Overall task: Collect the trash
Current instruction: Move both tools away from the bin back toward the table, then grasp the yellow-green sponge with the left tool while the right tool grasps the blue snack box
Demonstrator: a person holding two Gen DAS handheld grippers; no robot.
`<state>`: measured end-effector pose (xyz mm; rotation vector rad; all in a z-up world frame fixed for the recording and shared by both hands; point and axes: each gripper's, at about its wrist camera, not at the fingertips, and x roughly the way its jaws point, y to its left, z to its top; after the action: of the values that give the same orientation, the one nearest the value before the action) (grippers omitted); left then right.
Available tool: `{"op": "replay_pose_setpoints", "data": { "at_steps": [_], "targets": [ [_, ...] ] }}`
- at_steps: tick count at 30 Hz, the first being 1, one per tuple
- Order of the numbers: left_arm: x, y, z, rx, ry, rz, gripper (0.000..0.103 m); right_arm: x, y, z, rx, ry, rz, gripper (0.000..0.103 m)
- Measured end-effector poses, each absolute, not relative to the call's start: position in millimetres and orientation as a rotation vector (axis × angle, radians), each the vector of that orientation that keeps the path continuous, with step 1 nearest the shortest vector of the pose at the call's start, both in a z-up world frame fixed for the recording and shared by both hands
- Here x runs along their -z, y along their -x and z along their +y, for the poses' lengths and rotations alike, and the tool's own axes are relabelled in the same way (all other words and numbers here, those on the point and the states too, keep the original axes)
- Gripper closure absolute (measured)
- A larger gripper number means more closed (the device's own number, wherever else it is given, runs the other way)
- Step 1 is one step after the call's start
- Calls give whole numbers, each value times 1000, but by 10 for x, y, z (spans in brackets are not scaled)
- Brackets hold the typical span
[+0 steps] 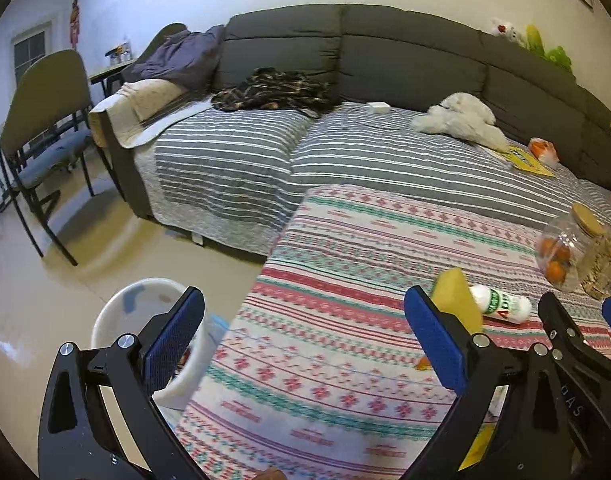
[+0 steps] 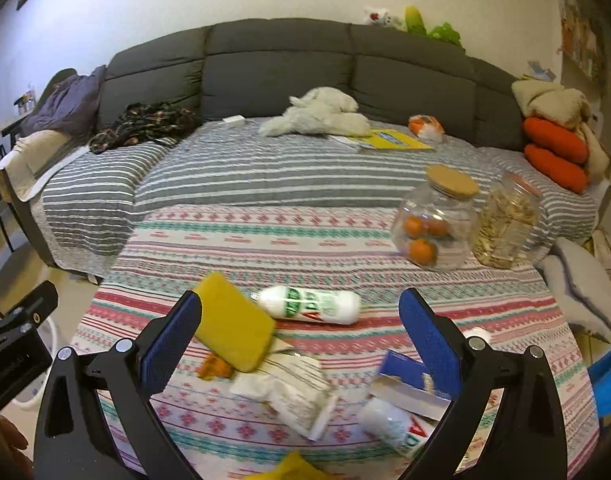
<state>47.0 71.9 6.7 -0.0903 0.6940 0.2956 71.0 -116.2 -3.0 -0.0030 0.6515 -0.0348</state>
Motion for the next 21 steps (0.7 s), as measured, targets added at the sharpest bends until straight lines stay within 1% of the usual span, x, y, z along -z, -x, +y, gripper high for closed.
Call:
{"op": "replay_pose_setpoints", "data": {
  "at_steps": [9, 21],
  "targets": [
    [44, -603, 286, -224, 57, 731, 7, 125, -704, -1665, 92, -1, 687, 7],
    [273, -779, -73, -171, 51, 819, 7, 286, -666, -2276, 142, -4, 770, 7]
  ]
}}
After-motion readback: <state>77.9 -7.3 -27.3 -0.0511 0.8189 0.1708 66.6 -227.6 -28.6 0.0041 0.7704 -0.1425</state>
